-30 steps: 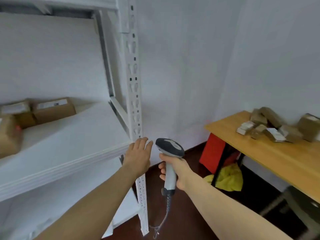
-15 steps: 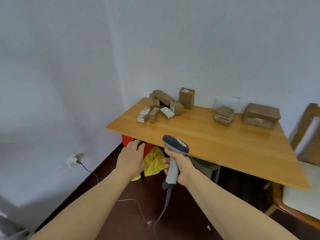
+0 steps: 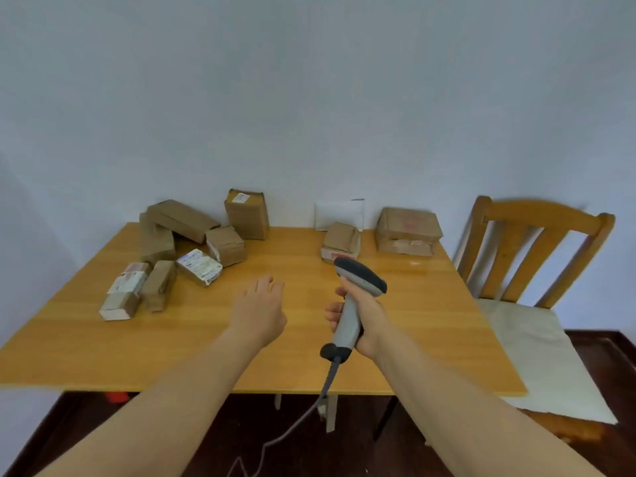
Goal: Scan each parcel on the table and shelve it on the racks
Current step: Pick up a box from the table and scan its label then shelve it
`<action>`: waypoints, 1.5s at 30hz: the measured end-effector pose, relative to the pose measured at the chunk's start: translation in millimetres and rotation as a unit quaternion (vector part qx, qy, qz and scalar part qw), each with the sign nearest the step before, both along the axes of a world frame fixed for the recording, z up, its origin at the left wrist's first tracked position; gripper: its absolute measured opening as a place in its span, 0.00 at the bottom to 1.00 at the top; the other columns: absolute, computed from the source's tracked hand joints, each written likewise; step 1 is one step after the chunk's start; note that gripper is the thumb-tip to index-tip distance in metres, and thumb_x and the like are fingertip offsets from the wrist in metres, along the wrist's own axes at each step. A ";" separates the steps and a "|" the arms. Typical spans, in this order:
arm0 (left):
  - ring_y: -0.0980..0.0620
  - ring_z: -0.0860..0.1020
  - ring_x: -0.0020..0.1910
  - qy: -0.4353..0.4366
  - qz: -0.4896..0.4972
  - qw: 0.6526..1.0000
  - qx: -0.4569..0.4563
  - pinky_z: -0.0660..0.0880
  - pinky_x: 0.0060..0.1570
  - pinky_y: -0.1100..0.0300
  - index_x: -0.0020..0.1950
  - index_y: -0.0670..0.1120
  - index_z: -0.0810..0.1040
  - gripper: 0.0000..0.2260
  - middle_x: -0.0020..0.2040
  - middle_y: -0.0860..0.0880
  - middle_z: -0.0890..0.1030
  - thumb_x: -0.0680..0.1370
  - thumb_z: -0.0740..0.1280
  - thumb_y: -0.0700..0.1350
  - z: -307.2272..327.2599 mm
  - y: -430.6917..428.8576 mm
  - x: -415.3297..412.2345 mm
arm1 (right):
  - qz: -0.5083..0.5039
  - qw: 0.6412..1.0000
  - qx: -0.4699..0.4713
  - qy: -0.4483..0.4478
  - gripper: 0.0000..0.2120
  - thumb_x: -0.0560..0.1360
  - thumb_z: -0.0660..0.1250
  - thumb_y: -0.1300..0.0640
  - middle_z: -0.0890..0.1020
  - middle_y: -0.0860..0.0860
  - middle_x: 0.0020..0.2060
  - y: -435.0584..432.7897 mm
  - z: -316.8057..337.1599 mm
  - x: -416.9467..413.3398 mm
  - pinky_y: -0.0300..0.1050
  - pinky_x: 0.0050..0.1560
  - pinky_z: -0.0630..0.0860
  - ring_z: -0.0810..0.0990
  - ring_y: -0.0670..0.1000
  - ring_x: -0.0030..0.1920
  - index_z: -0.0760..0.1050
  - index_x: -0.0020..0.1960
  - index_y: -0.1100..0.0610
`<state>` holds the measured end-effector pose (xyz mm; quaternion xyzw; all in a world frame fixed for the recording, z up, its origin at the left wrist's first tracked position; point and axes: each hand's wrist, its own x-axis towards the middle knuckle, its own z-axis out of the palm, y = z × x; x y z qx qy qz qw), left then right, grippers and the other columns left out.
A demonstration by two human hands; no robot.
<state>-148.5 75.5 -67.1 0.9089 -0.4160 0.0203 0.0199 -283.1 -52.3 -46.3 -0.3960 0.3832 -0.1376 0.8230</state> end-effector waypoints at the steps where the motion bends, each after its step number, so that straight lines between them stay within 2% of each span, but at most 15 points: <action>1: 0.46 0.61 0.73 0.006 -0.011 1.000 0.002 0.64 0.67 0.54 0.76 0.46 0.59 0.26 0.75 0.44 0.60 0.80 0.61 0.47 -0.5 -18.3 6.2 | -0.017 1.000 -0.001 0.008 0.14 0.75 0.71 0.49 0.81 0.57 0.31 -15.3 -2.0 2.1 0.43 0.31 0.75 0.78 0.53 0.29 0.75 0.51 0.60; 4: 0.46 0.62 0.72 0.024 -0.040 0.999 0.006 0.67 0.65 0.55 0.75 0.47 0.61 0.25 0.74 0.45 0.62 0.79 0.61 0.47 -6.6 -75.0 19.1 | -0.071 0.997 0.008 0.028 0.12 0.74 0.72 0.52 0.81 0.57 0.32 -67.6 -12.0 5.1 0.42 0.29 0.74 0.78 0.52 0.28 0.76 0.50 0.61; 8: 0.45 0.64 0.70 0.069 -0.064 0.996 0.004 0.67 0.64 0.55 0.75 0.46 0.61 0.25 0.72 0.45 0.64 0.79 0.61 0.47 -17.3 -151.2 32.9 | -0.132 0.989 -0.014 0.067 0.06 0.71 0.71 0.66 0.83 0.58 0.35 -149.2 -26.7 13.0 0.43 0.30 0.74 0.81 0.51 0.29 0.77 0.47 0.66; 11: 0.46 0.66 0.69 0.074 -0.064 0.995 0.001 0.66 0.64 0.55 0.74 0.47 0.62 0.24 0.71 0.47 0.66 0.79 0.61 0.49 -24.5 -211.5 42.3 | -0.174 0.982 -0.018 0.076 0.06 0.70 0.68 0.72 0.83 0.60 0.35 -217.2 -39.0 21.9 0.43 0.28 0.74 0.83 0.54 0.32 0.75 0.46 0.66; 15: 0.45 0.69 0.66 0.113 -0.032 0.993 -0.010 0.67 0.63 0.55 0.72 0.47 0.66 0.21 0.68 0.46 0.70 0.80 0.60 0.51 -34.2 -301.3 54.0 | -0.177 0.981 0.009 0.081 0.06 0.69 0.66 0.72 0.82 0.63 0.36 -312.0 -53.5 33.7 0.42 0.28 0.76 0.79 0.55 0.31 0.75 0.46 0.68; 17: 0.44 0.68 0.67 0.166 -0.009 0.986 -0.016 0.67 0.64 0.52 0.73 0.46 0.65 0.22 0.69 0.45 0.70 0.81 0.59 0.51 -38.7 -347.6 59.2 | -0.179 0.979 0.017 0.090 0.05 0.69 0.66 0.72 0.82 0.62 0.36 -355.8 -59.8 37.1 0.41 0.29 0.76 0.77 0.53 0.29 0.76 0.45 0.67; 20: 0.44 0.69 0.67 0.242 0.028 0.969 -0.049 0.68 0.65 0.51 0.73 0.45 0.66 0.21 0.69 0.44 0.71 0.82 0.59 0.52 -45.4 -410.0 66.9 | -0.185 0.976 -0.004 0.116 0.07 0.68 0.66 0.72 0.76 0.56 0.35 -413.4 -65.8 44.2 0.44 0.33 0.72 0.73 0.53 0.32 0.74 0.41 0.63; 25: 0.44 0.69 0.69 0.331 0.105 0.932 -0.101 0.67 0.65 0.53 0.74 0.41 0.64 0.23 0.71 0.43 0.70 0.82 0.59 0.51 -63.2 -498.1 81.6 | -0.160 0.975 -0.038 0.146 0.18 0.65 0.71 0.69 0.78 0.55 0.44 -485.3 -86.1 64.9 0.46 0.39 0.73 0.75 0.55 0.43 0.78 0.54 0.61; 29: 0.42 0.70 0.69 0.381 0.158 0.905 -0.106 0.68 0.65 0.50 0.74 0.41 0.64 0.25 0.71 0.42 0.71 0.81 0.60 0.53 -81.7 -533.3 99.1 | -0.132 0.983 -0.023 0.129 0.14 0.67 0.70 0.69 0.80 0.52 0.43 -511.6 -101.2 77.4 0.45 0.40 0.73 0.76 0.53 0.43 0.80 0.51 0.59; 34: 0.43 0.73 0.66 0.401 0.175 0.891 -0.119 0.71 0.62 0.51 0.70 0.41 0.67 0.23 0.68 0.42 0.74 0.78 0.68 0.47 -92.9 -533.9 103.7 | -0.116 0.984 -0.033 0.129 0.12 0.68 0.69 0.70 0.81 0.48 0.43 -515.6 -114.5 78.0 0.45 0.42 0.72 0.75 0.50 0.43 0.79 0.49 0.58; 37: 0.42 0.71 0.68 0.426 0.200 0.872 -0.134 0.71 0.63 0.50 0.74 0.40 0.61 0.33 0.70 0.42 0.70 0.74 0.73 0.45 -90.1 -520.2 99.5 | -0.158 0.974 -0.051 0.151 0.09 0.68 0.71 0.68 0.81 0.49 0.43 -509.9 -120.8 68.0 0.48 0.49 0.75 0.76 0.52 0.45 0.79 0.44 0.56; 39: 0.42 0.69 0.69 0.448 0.192 0.863 -0.130 0.72 0.62 0.50 0.77 0.41 0.54 0.40 0.72 0.42 0.68 0.73 0.74 0.42 -87.5 -505.2 94.8 | -0.189 0.966 -0.055 0.169 0.10 0.68 0.73 0.65 0.81 0.52 0.47 -499.5 -125.3 58.0 0.52 0.55 0.76 0.78 0.55 0.51 0.79 0.49 0.58; 40: 0.41 0.68 0.70 0.455 0.186 0.862 -0.125 0.72 0.62 0.50 0.78 0.42 0.50 0.44 0.73 0.42 0.66 0.72 0.75 0.41 -86.1 -495.9 91.8 | -0.204 0.962 -0.053 0.176 0.15 0.68 0.74 0.63 0.81 0.54 0.51 -491.3 -128.0 52.5 0.55 0.58 0.76 0.78 0.57 0.54 0.78 0.54 0.60; 43: 0.40 0.65 0.72 0.446 0.147 0.878 -0.087 0.71 0.64 0.46 0.78 0.49 0.34 0.58 0.78 0.41 0.55 0.68 0.79 0.42 -88.4 -456.9 80.8 | -0.229 0.956 -0.041 0.179 0.27 0.66 0.78 0.55 0.80 0.55 0.56 -450.8 -128.3 33.5 0.58 0.60 0.76 0.78 0.58 0.56 0.75 0.62 0.60; 45: 0.39 0.69 0.69 0.428 0.107 0.894 -0.081 0.73 0.61 0.44 0.74 0.56 0.27 0.64 0.78 0.42 0.52 0.64 0.80 0.42 -89.7 -421.4 70.1 | -0.232 0.954 -0.037 0.185 0.26 0.65 0.78 0.52 0.81 0.54 0.55 -417.6 -127.2 20.9 0.60 0.59 0.76 0.78 0.59 0.55 0.76 0.60 0.59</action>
